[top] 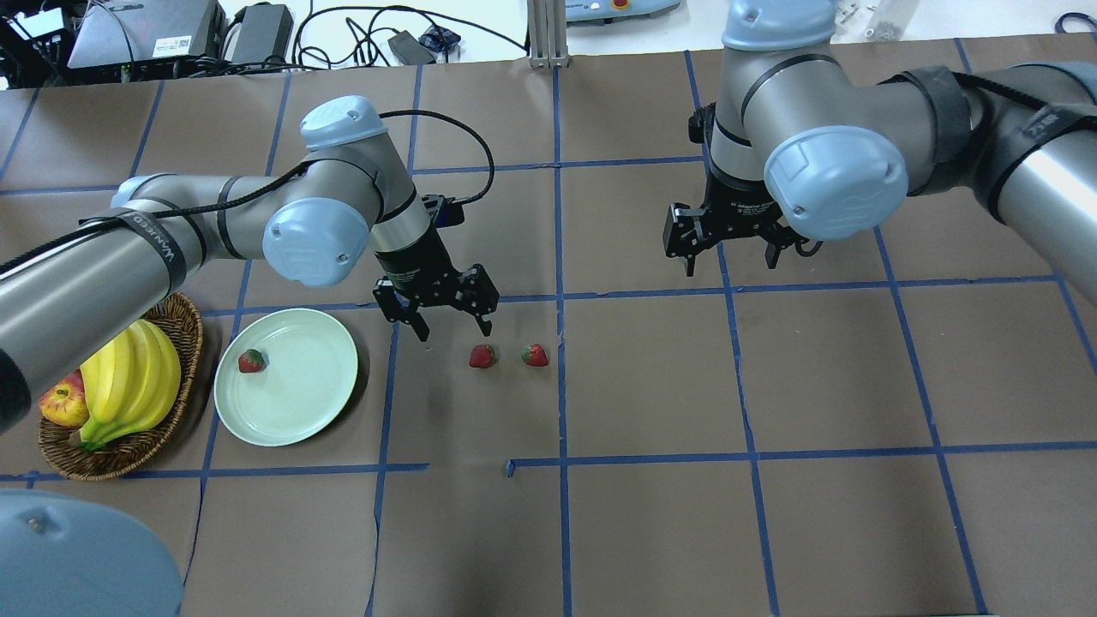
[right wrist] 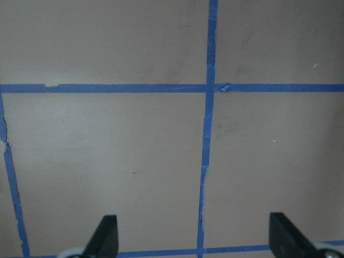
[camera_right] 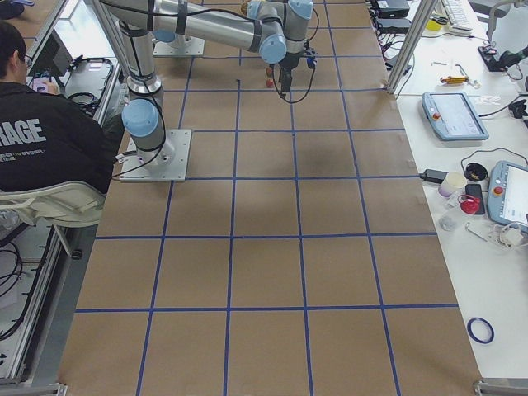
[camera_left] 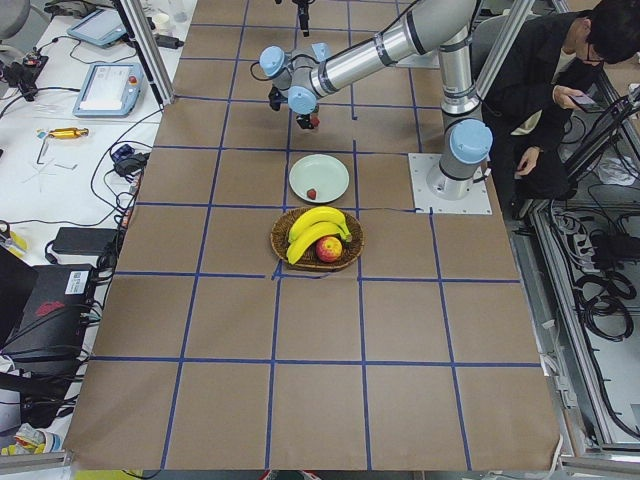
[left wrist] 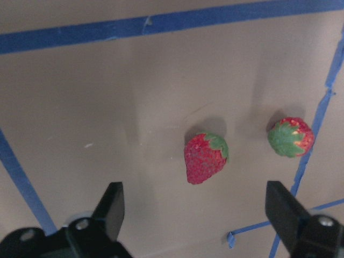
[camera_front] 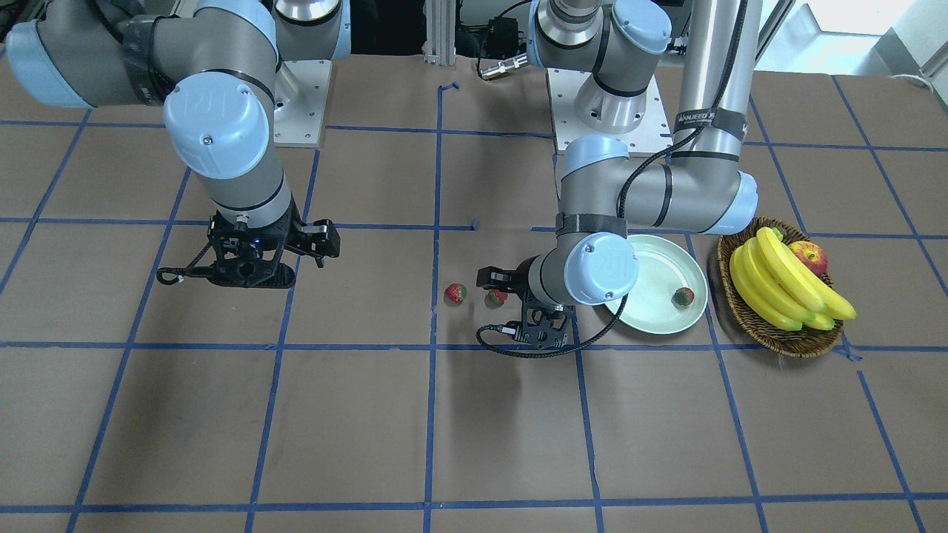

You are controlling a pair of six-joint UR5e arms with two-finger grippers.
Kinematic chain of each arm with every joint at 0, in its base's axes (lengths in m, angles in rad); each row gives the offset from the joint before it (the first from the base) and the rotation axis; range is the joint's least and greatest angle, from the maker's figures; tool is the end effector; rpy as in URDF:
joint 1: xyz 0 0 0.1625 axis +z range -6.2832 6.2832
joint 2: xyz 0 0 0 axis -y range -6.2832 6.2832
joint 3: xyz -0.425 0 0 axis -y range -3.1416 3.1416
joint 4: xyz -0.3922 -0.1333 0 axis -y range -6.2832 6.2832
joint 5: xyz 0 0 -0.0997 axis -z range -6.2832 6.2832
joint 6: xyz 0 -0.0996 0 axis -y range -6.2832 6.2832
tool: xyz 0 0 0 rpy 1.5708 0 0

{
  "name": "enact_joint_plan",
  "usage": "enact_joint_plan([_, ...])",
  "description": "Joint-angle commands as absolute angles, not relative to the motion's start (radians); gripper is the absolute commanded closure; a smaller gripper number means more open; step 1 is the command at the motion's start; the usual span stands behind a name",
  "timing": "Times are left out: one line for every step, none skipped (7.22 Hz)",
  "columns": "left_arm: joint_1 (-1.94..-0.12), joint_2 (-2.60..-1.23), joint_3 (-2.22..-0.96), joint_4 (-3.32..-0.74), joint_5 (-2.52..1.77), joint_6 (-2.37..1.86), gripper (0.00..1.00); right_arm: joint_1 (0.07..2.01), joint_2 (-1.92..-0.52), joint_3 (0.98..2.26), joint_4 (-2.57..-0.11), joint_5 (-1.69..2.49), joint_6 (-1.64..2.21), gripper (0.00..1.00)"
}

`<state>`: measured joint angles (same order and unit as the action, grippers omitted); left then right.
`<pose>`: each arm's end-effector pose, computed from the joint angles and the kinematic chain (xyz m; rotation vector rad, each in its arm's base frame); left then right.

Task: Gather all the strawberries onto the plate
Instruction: 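Move the left gripper back over the next strawberry, then close the left gripper on the strawberry and lift it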

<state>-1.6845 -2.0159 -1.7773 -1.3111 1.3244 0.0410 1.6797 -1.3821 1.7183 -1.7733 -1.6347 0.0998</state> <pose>-0.2190 -0.5286 0.1809 -0.1507 -2.8521 -0.5792 0.1844 -0.5186 0.3388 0.0205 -3.0581 -0.1934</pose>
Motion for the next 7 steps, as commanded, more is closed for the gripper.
enact_joint_plan([-1.7,-2.054,-1.776,-1.293,1.322,0.038,0.13,1.68,-1.382,1.727,-1.786,-1.635,0.1,0.0])
enact_joint_plan([-1.704,-2.06,-1.778,-1.289,1.324,0.035,0.18,1.68,-1.384,1.727,-1.787,-1.635,0.101,0.0])
enact_joint_plan([-1.706,-2.062,-1.776,-1.289,1.324,0.032,0.48,1.68,-1.384,1.727,-1.796,-1.637,0.101,0.0])
enact_joint_plan([-1.706,-2.06,-1.775,-1.289,1.328,0.035,0.93,1.68,-1.384,1.727,-1.796,-1.637,0.101,0.0])
enact_joint_plan([-1.706,-2.06,-1.773,-1.289,1.333,0.038,1.0,1.68,-1.384,1.727,-1.796,-1.637,0.101,0.0])
enact_joint_plan([-1.706,-2.053,-1.77,-1.289,1.336,0.041,1.0,1.68,-1.382,1.727,-1.798,-1.637,0.098,0.0])
enact_joint_plan([-1.706,-2.022,-1.767,-1.289,1.339,0.043,1.0,1.68,-1.384,1.727,-1.796,-1.638,0.1,0.0])
